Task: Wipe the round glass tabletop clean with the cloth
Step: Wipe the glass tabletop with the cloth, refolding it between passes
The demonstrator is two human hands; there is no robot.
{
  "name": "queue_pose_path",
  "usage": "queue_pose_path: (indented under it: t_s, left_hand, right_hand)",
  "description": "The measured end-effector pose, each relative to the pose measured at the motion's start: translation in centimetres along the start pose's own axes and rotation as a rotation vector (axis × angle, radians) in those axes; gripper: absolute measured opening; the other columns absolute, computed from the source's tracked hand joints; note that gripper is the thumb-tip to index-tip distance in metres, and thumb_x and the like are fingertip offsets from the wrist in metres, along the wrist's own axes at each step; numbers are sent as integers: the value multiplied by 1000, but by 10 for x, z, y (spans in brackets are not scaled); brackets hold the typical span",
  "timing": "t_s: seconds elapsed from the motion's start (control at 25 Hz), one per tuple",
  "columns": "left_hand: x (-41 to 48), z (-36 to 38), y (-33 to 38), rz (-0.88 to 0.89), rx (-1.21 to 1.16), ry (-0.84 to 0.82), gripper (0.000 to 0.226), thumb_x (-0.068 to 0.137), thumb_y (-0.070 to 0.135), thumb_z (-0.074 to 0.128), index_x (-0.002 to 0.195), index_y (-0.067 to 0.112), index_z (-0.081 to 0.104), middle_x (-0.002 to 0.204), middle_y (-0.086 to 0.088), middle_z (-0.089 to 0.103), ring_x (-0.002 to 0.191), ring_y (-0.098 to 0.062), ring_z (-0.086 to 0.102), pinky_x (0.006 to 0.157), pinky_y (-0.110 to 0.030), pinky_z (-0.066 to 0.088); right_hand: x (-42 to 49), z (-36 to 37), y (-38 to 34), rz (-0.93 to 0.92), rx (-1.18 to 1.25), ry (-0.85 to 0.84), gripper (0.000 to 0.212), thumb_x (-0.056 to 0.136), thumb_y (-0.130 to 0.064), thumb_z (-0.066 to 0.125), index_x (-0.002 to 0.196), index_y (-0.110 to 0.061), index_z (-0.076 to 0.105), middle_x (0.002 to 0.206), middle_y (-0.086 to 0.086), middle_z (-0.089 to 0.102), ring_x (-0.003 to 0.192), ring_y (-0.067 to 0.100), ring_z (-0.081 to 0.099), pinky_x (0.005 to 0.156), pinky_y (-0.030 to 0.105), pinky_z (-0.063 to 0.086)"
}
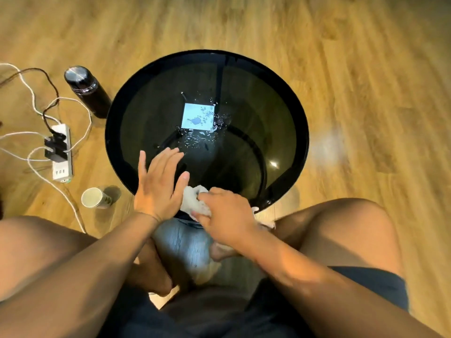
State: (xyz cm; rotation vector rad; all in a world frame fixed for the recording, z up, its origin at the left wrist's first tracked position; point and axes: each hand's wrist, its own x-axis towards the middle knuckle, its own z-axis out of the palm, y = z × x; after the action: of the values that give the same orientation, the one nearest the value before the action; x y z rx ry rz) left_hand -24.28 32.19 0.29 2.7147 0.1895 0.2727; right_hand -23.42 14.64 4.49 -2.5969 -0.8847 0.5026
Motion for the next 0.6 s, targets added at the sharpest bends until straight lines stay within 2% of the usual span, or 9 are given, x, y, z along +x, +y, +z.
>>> queue_pose_path:
  t_s: [0.04,0.12,0.16,0.2,0.28,0.36,0.4,0.48,0.6]
  left_hand:
    - [-1,-5,5,-71,-68,64,49,94,37,36,130,10,55,138,-8,56,136,-25,44,120,-54,8]
    - [-7,-20,26,-230,-285,225,37,91,33,45,118,13,59,121,-5,63,118,-23,55,113,-45,29]
    - [-16,-26,44,-282,-439,225,31,88,33,50,110,15,61,110,-3,65,106,-20,60,102,-38,41]
    - [-28,-30,64,-324,-637,139,27,86,36,53,104,19,62,101,0,67,96,-17,62,91,-34,48]
    - [-52,-34,102,-429,-1017,-104,28,84,44,56,104,26,64,99,5,71,95,-11,67,84,-30,53]
    - [-68,-31,111,-540,-1205,-68,24,89,41,59,108,27,64,102,4,73,99,-9,69,82,-26,52]
    - [-73,-34,107,-572,-1221,-22,20,94,37,58,108,25,65,102,2,74,98,-10,70,80,-25,52]
    - [-79,-41,95,-626,-1271,-23,22,98,31,53,108,19,69,100,-2,76,96,-15,71,80,-29,54]
    - [-81,-47,86,-729,-1400,20,23,98,21,49,100,15,72,95,-1,77,91,-12,72,82,-31,50]
  right_hand:
    - [2,-6,7,35,152,52,25,90,-42,58,104,-22,63,95,2,63,90,25,61,75,39,48]
    - [-5,-25,30,181,442,278,17,90,-36,62,92,-19,64,87,3,66,85,23,62,71,31,44]
    - [-12,-29,37,242,486,396,14,91,-32,63,92,-19,63,87,1,66,85,20,60,67,22,39]
    - [-20,-30,38,261,508,475,11,90,-29,64,95,-20,63,89,-1,63,87,17,59,65,15,35]
    - [-33,-27,20,187,608,413,23,86,-22,68,109,-24,65,100,-3,59,94,4,56,71,4,34]
    - [-42,-19,6,98,720,266,43,81,-17,73,120,-29,63,114,-2,54,101,-10,52,81,-1,34]
    - [-47,-16,3,56,768,217,46,79,-18,77,121,-31,63,118,-2,54,103,-9,53,84,1,37]
    - [-54,-12,3,33,911,183,41,77,-21,81,114,-29,65,116,2,58,99,5,62,82,14,48]
    - [-52,-18,15,151,1161,343,16,78,-16,74,92,-20,68,87,0,68,78,11,65,68,26,51]
